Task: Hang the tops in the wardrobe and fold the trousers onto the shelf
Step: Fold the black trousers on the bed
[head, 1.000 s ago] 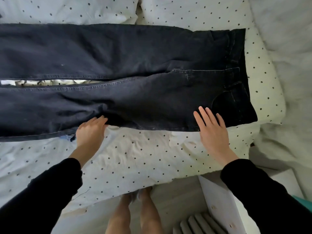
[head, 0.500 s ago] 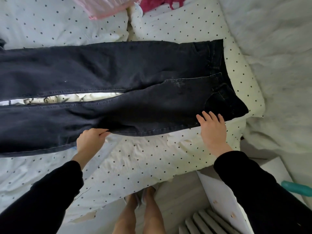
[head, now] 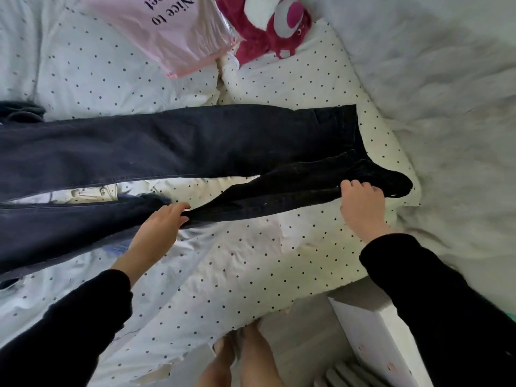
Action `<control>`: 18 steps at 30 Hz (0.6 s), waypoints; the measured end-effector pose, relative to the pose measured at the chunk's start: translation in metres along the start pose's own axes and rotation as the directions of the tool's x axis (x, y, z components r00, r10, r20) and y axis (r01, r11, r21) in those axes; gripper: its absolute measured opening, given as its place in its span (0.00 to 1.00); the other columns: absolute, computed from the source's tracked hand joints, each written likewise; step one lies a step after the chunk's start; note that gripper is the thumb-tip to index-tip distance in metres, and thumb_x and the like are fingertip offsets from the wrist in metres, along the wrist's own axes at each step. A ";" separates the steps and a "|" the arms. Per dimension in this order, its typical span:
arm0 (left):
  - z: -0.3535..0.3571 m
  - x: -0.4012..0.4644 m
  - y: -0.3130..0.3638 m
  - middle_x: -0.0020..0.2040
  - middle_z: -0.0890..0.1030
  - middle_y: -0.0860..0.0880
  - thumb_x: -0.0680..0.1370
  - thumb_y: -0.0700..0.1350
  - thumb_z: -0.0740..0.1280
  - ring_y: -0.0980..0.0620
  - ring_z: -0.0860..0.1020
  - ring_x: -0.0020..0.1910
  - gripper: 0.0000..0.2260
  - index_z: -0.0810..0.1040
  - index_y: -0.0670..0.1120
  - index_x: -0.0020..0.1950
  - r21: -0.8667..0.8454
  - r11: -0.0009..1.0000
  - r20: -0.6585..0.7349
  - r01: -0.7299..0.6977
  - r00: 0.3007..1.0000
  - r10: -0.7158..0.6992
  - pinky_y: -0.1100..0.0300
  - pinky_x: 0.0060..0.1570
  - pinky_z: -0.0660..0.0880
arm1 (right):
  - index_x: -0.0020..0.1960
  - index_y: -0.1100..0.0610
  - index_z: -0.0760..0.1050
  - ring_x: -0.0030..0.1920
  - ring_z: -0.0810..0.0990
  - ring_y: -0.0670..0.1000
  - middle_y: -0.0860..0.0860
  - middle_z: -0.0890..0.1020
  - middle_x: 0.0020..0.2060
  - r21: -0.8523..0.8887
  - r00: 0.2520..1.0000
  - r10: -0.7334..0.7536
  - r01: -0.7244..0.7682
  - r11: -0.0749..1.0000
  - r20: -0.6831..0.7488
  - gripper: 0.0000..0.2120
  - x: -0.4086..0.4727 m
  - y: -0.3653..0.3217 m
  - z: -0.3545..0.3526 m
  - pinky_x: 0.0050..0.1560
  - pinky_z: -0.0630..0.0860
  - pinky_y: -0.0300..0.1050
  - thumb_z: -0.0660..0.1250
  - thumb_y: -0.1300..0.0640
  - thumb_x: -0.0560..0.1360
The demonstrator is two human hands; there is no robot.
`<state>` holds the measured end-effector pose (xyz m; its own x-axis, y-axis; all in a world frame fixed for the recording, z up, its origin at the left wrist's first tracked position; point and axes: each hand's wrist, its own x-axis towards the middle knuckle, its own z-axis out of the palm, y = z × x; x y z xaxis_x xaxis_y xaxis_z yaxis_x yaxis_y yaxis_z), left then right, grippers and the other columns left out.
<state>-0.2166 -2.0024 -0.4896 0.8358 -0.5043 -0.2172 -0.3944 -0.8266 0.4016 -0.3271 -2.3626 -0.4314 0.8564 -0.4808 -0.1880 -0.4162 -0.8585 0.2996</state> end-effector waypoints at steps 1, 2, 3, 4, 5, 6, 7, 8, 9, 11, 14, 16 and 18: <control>-0.006 0.004 -0.002 0.54 0.78 0.42 0.78 0.45 0.65 0.42 0.77 0.51 0.17 0.72 0.40 0.65 0.010 0.999 0.007 -0.036 0.999 0.036 0.51 0.51 0.73 | 0.55 0.58 0.70 0.53 0.76 0.57 0.54 0.79 0.49 0.014 1.000 0.003 -0.003 1.000 -0.014 0.08 0.010 -0.002 -0.008 0.55 0.69 0.51 0.60 0.64 0.76; -0.008 0.004 -0.003 0.52 0.78 0.42 0.76 0.46 0.68 0.41 0.77 0.51 0.19 0.73 0.39 0.64 0.022 0.997 0.017 -0.077 0.997 0.077 0.50 0.50 0.73 | 0.56 0.58 0.70 0.53 0.76 0.58 0.54 0.79 0.49 0.027 1.000 0.006 -0.005 1.000 -0.029 0.09 0.015 -0.003 -0.012 0.53 0.69 0.51 0.61 0.64 0.76; -0.012 0.009 -0.005 0.50 0.78 0.42 0.75 0.45 0.70 0.41 0.78 0.49 0.19 0.73 0.39 0.63 0.023 0.996 0.005 -0.088 0.996 0.088 0.49 0.49 0.74 | 0.56 0.59 0.70 0.53 0.77 0.58 0.55 0.79 0.49 0.045 0.999 0.007 -0.005 0.999 -0.048 0.09 0.025 -0.005 -0.018 0.53 0.69 0.51 0.61 0.64 0.76; -0.017 0.015 -0.006 0.49 0.77 0.41 0.74 0.42 0.70 0.40 0.78 0.47 0.18 0.74 0.39 0.61 0.004 0.997 -0.040 -0.075 0.996 0.075 0.48 0.47 0.74 | 0.56 0.59 0.70 0.52 0.77 0.59 0.55 0.79 0.48 0.058 0.997 0.002 0.002 0.998 -0.074 0.10 0.036 -0.007 -0.023 0.53 0.69 0.52 0.62 0.64 0.76; -0.022 0.026 -0.008 0.48 0.76 0.40 0.74 0.37 0.70 0.38 0.77 0.46 0.15 0.75 0.38 0.60 -0.028 0.998 -0.100 -0.048 0.994 0.045 0.48 0.45 0.74 | 0.56 0.59 0.70 0.52 0.77 0.59 0.56 0.79 0.48 0.061 0.996 0.001 0.004 0.998 -0.084 0.10 0.051 -0.009 -0.027 0.53 0.68 0.52 0.63 0.64 0.75; -0.026 0.032 -0.010 0.48 0.76 0.39 0.73 0.33 0.68 0.38 0.77 0.45 0.14 0.75 0.38 0.58 -0.053 0.998 -0.163 -0.025 0.987 0.016 0.47 0.44 0.73 | 0.57 0.60 0.70 0.52 0.76 0.59 0.56 0.79 0.49 0.067 0.996 0.011 -0.005 0.998 -0.090 0.11 0.058 -0.010 -0.030 0.54 0.68 0.53 0.63 0.63 0.75; -0.031 0.045 -0.011 0.48 0.76 0.38 0.73 0.31 0.67 0.37 0.77 0.45 0.13 0.76 0.38 0.57 -0.059 0.998 -0.226 -0.009 0.974 -0.005 0.46 0.43 0.74 | 0.58 0.60 0.70 0.53 0.76 0.60 0.57 0.79 0.49 0.071 0.994 0.011 -0.003 0.998 -0.106 0.12 0.073 -0.011 -0.035 0.55 0.67 0.54 0.63 0.63 0.75; -0.038 0.057 -0.013 0.48 0.76 0.38 0.73 0.30 0.66 0.36 0.77 0.45 0.12 0.78 0.38 0.55 -0.049 0.999 -0.278 0.002 0.960 -0.016 0.45 0.43 0.74 | 0.58 0.60 0.70 0.54 0.76 0.60 0.57 0.79 0.50 0.074 0.992 0.006 0.003 0.997 -0.125 0.13 0.086 -0.013 -0.040 0.56 0.67 0.54 0.63 0.63 0.74; -0.043 0.070 -0.015 0.48 0.77 0.38 0.73 0.31 0.65 0.35 0.77 0.45 0.11 0.79 0.38 0.54 -0.042 0.999 -0.313 0.027 0.949 -0.039 0.45 0.43 0.74 | 0.59 0.60 0.70 0.55 0.75 0.61 0.58 0.78 0.51 0.068 0.991 0.002 0.007 0.998 -0.132 0.14 0.101 -0.015 -0.044 0.57 0.66 0.54 0.63 0.63 0.74; -0.050 0.096 -0.019 0.51 0.78 0.40 0.76 0.35 0.65 0.36 0.77 0.47 0.09 0.80 0.40 0.54 -0.049 0.990 -0.329 0.136 0.933 -0.144 0.46 0.47 0.73 | 0.61 0.59 0.70 0.57 0.74 0.60 0.57 0.77 0.53 0.061 0.994 -0.004 0.011 0.998 -0.112 0.16 0.125 -0.019 -0.051 0.57 0.66 0.54 0.64 0.61 0.74; -0.059 0.143 -0.024 0.52 0.79 0.42 0.79 0.41 0.63 0.38 0.75 0.52 0.09 0.80 0.43 0.56 -0.066 0.972 -0.333 0.227 0.913 -0.236 0.47 0.49 0.71 | 0.62 0.58 0.69 0.58 0.73 0.59 0.56 0.76 0.56 0.021 0.995 -0.032 0.034 0.999 -0.094 0.15 0.167 -0.024 -0.053 0.59 0.65 0.54 0.63 0.60 0.76; -0.064 0.170 -0.023 0.53 0.79 0.43 0.79 0.41 0.61 0.39 0.75 0.53 0.10 0.80 0.45 0.56 -0.071 0.965 -0.349 0.253 0.900 -0.261 0.47 0.50 0.71 | 0.63 0.57 0.69 0.59 0.72 0.59 0.56 0.76 0.57 -0.016 0.995 -0.045 0.044 0.999 -0.091 0.16 0.191 -0.027 -0.048 0.61 0.64 0.53 0.62 0.59 0.76; -0.065 0.197 -0.024 0.55 0.79 0.43 0.79 0.40 0.60 0.39 0.75 0.55 0.12 0.79 0.45 0.58 -0.080 0.948 -0.338 0.309 0.886 -0.317 0.48 0.51 0.70 | 0.63 0.57 0.70 0.60 0.72 0.58 0.56 0.77 0.57 -0.043 0.995 -0.066 0.063 0.997 -0.081 0.16 0.217 -0.032 -0.041 0.65 0.61 0.53 0.62 0.59 0.76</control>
<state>-0.0173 -2.0659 -0.4843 0.9948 -0.0999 -0.0189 -0.0850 -0.9190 0.3850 -0.1151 -2.4326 -0.4439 0.9039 -0.4071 -0.1312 -0.3481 -0.8784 0.3274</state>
